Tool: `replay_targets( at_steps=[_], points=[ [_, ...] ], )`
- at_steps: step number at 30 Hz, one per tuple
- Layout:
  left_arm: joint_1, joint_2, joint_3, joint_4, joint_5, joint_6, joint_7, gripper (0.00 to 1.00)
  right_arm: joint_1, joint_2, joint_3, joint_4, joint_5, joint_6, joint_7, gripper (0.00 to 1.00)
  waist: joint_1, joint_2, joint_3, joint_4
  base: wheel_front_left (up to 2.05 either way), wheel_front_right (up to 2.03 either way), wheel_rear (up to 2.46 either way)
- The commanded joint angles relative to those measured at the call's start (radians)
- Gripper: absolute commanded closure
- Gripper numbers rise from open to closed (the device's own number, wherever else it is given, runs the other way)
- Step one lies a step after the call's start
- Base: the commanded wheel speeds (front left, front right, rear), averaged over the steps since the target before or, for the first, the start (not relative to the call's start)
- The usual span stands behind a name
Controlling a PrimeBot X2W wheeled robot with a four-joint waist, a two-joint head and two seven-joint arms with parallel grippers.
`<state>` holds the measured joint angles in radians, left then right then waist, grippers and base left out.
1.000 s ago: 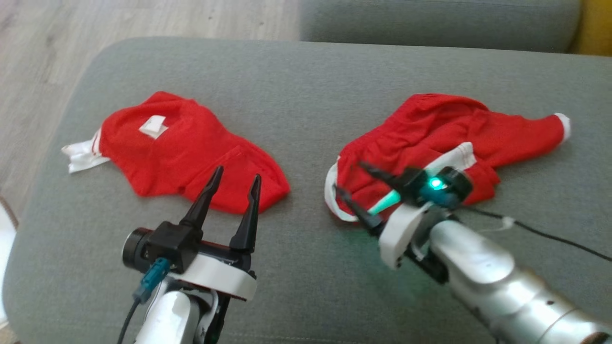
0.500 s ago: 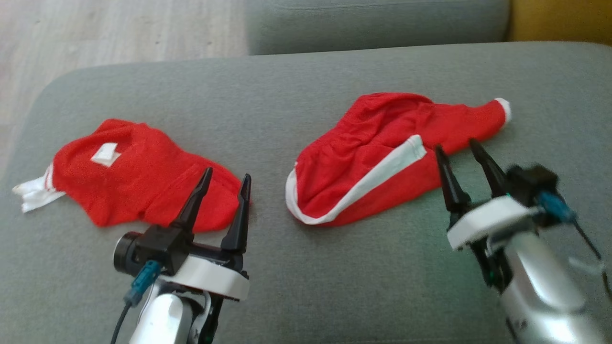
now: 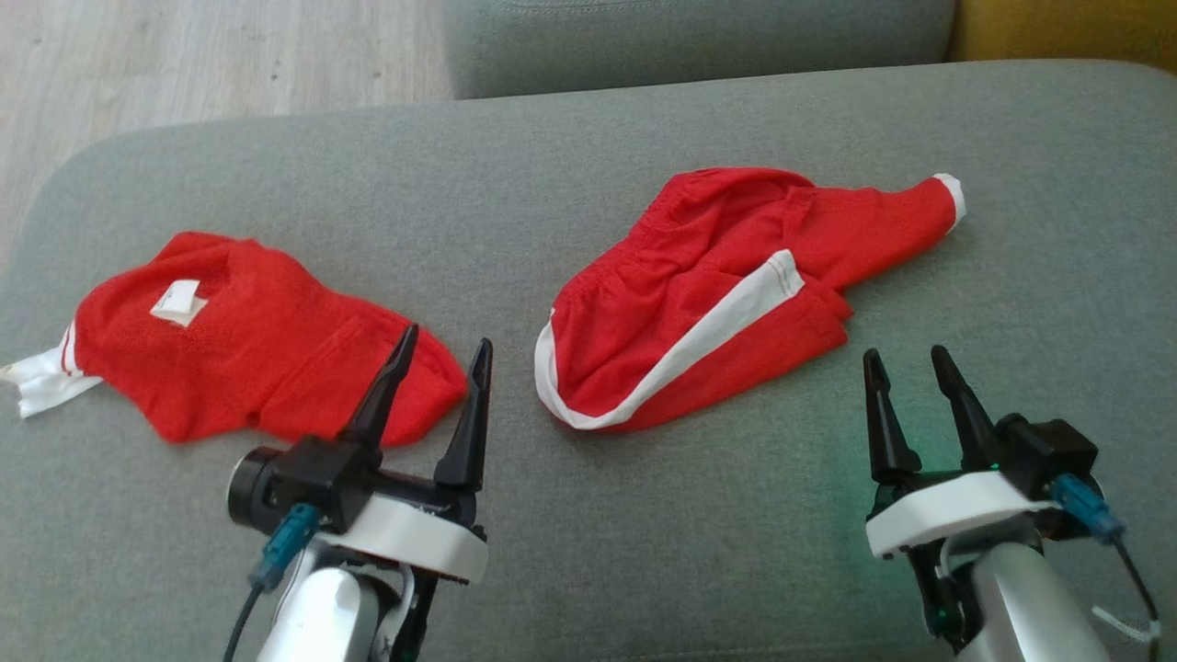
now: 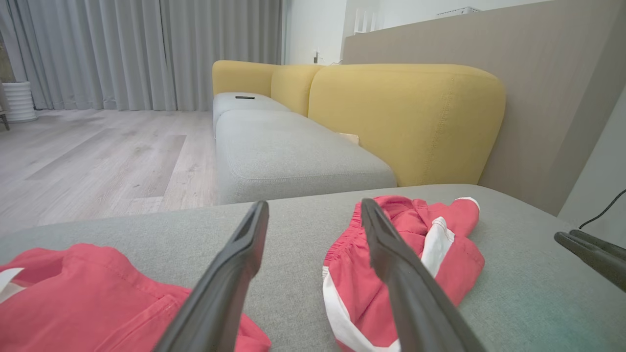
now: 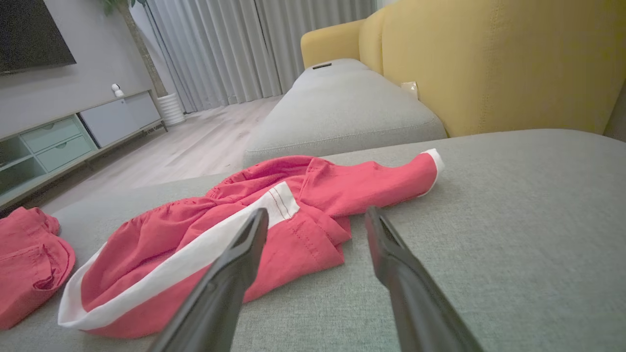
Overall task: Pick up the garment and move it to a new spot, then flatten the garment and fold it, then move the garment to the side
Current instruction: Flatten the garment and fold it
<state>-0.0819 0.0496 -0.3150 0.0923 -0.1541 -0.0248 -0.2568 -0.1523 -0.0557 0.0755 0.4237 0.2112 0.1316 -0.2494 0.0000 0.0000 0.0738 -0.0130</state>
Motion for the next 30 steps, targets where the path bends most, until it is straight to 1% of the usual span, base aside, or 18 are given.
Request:
replay_targets(
  at_steps=[1,7,10,16,21,29,30],
  points=[
    [-0.023,0.001,0.021,-0.037,-0.008,0.006,-0.005,0.0,-0.05,0.005,0.022,-0.033,-0.014,-0.001,-0.005,0.0,0.0,0.0,0.009,0.01,0.0,0.0,0.0],
    [-0.043,0.001,0.002,-0.035,-0.006,0.001,-0.005,0.0,-0.153,0.005,0.055,0.025,0.038,-0.001,0.092,0.0,0.0,0.0,0.05,0.042,0.0,0.0,0.0],
    [-0.057,0.001,-0.006,-0.03,-0.007,-0.004,-0.005,0.0,-0.225,-0.011,0.066,0.081,0.074,-0.001,0.146,0.0,0.0,0.0,0.075,0.064,0.0,0.0,0.0],
    [-0.087,0.001,-0.024,-0.021,-0.013,-0.007,-0.005,0.0,-0.355,-0.061,0.074,0.201,0.15,-0.001,0.218,0.0,0.0,0.0,0.111,0.108,0.0,0.0,0.0],
    [-0.099,0.001,-0.029,-0.017,-0.015,-0.006,-0.005,0.0,-0.416,-0.09,0.102,0.277,0.212,-0.001,0.257,0.0,0.0,0.0,0.124,0.131,0.0,0.0,0.0],
    [-0.101,0.001,-0.027,-0.015,-0.014,-0.005,-0.005,0.0,-0.443,-0.111,0.169,0.33,0.275,-0.001,0.275,0.0,0.0,0.0,0.13,0.139,0.0,0.0,0.0],
    [-0.101,0.001,-0.026,-0.015,-0.013,-0.005,-0.005,0.0,-0.445,-0.113,0.179,0.334,0.283,-0.001,0.273,0.42,0.0,0.0,0.129,0.138,0.0,0.0,0.0]
  ],
)
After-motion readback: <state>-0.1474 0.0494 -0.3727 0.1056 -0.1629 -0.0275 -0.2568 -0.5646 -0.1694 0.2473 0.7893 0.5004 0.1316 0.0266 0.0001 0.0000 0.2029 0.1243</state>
